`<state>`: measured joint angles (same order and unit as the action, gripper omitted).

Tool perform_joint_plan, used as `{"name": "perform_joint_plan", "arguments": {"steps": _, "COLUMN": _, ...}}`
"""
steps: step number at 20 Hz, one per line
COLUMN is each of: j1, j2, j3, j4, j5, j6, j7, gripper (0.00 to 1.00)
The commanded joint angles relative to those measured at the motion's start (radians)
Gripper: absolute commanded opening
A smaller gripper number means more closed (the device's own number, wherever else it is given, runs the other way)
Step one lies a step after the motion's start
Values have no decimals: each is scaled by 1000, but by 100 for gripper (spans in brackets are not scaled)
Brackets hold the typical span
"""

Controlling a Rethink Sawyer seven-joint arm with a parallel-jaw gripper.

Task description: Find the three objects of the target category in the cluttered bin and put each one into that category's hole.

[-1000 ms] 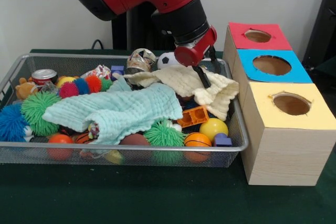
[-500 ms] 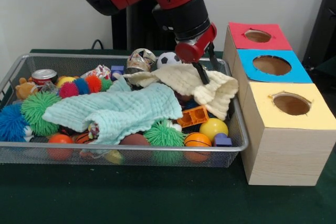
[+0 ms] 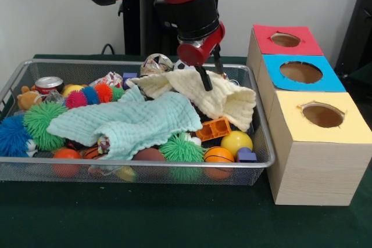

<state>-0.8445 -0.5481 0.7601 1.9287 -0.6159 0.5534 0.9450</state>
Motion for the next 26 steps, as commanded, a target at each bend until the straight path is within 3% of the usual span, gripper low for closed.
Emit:
{"name": "perform_joint_plan", "arguments": {"steps": 1, "j1": 1, "j2": -32, "j3": -21, "j4": -147, "j5": -40, "j6": 138, "j7": -94, "gripper": 100}}
{"name": "perform_joint_plan", "arguments": {"steps": 9, "j1": -48, "j2": -37, "j3": 24, "j4": -174, "j5": -19, "j6": 234, "j7": -196, "gripper": 100}}
{"name": "perform_joint_plan", "arguments": {"steps": 20, "j1": -36, "j2": -49, "j3": 8, "j4": -243, "j5": -111, "j6": 398, "j7": -329, "gripper": 100}}
{"name": "perform_joint_plan", "arguments": {"steps": 26, "j1": -54, "j2": -64, "j3": 38, "j4": -259, "j5": -142, "j6": 466, "j7": -390, "gripper": 100}}
